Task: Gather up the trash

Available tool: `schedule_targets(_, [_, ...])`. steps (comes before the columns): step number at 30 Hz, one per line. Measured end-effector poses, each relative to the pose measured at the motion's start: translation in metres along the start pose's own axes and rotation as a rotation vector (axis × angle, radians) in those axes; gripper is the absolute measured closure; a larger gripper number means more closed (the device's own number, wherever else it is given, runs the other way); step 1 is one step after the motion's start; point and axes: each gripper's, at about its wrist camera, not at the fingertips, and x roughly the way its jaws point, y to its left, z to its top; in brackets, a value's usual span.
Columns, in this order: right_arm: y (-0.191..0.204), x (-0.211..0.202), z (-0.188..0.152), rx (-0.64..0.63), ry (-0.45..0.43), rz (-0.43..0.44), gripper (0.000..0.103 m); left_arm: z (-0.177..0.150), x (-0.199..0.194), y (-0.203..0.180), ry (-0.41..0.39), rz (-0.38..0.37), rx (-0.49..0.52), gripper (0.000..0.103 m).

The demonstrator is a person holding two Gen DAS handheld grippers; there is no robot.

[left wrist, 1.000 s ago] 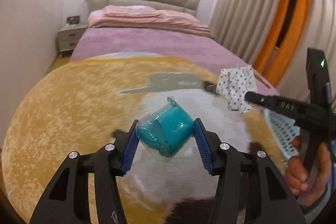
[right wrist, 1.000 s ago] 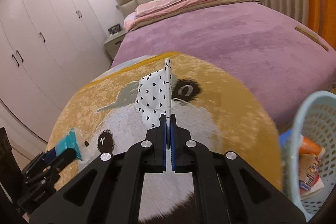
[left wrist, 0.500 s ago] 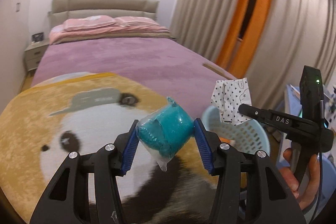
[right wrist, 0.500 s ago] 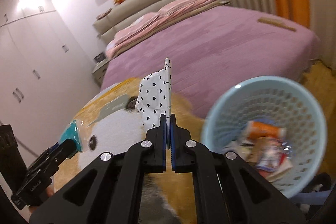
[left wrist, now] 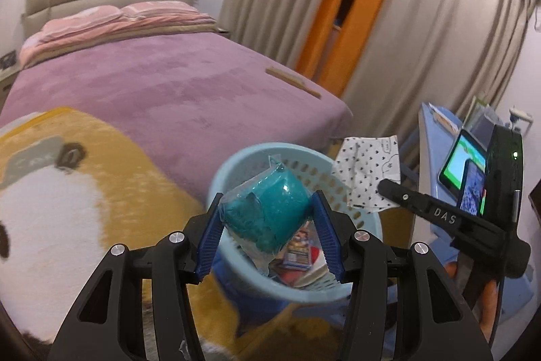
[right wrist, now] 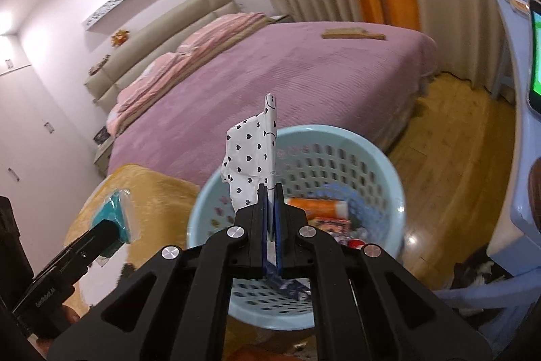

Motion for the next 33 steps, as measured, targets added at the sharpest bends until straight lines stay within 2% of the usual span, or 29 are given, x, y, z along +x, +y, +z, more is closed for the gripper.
schedule_targets(4, [-0.006,0.008,-0.004,0.010,0.016,-0.033,0.100,0.000,0.013,-0.015,0.007,0.033,0.022,0.048])
schedule_targets(5, [-0.009,0.013,-0.004,0.013,0.034,-0.037,0.100,0.000,0.016,-0.015,0.007,0.044,0.024,0.045])
schedule_targets(7, [-0.011,0.022,-0.005,0.018,0.067,-0.033,0.100,0.000,0.019,-0.015,0.007,0.040,0.016,0.031])
schedule_targets(10, [-0.015,0.030,-0.010,0.017,0.091,-0.044,0.098,-0.003,0.017,-0.012,0.001,0.037,0.004,0.024])
schedule_targets(12, [-0.016,0.031,-0.014,0.021,0.103,-0.039,0.095,-0.004,0.015,-0.012,-0.004,0.039,0.007,0.022])
schedule_targets(14, [-0.015,0.028,-0.017,0.022,0.103,-0.025,0.089,-0.008,0.008,-0.011,-0.009,0.038,0.013,0.021])
schedule_targets(15, [-0.014,0.024,-0.019,0.015,0.095,-0.021,0.086,-0.009,0.005,-0.012,-0.012,0.036,0.015,0.020])
schedule_targets(16, [-0.010,0.021,-0.020,0.006,0.086,-0.023,0.077,-0.010,0.002,-0.013,-0.016,0.036,0.018,0.019])
schedule_targets(17, [-0.007,0.015,-0.021,-0.005,0.069,-0.026,0.062,-0.012,-0.003,-0.014,-0.028,0.040,0.025,0.018])
schedule_targets(19, [0.000,0.005,-0.023,-0.019,0.032,-0.020,0.042,-0.014,-0.013,-0.016,-0.046,0.059,0.042,0.017])
schedule_targets(25, [0.023,-0.026,-0.030,-0.105,-0.033,0.009,0.041,-0.026,-0.053,-0.014,-0.103,0.092,0.060,0.014])
schedule_targets(29, [0.045,-0.051,-0.041,-0.169,-0.103,-0.003,0.032,-0.037,-0.082,-0.010,-0.157,0.165,0.070,0.012])
schedule_targets(33, [0.068,-0.073,-0.057,-0.232,-0.189,-0.024,0.028,-0.053,-0.107,0.000,-0.183,0.240,0.088,0.012])
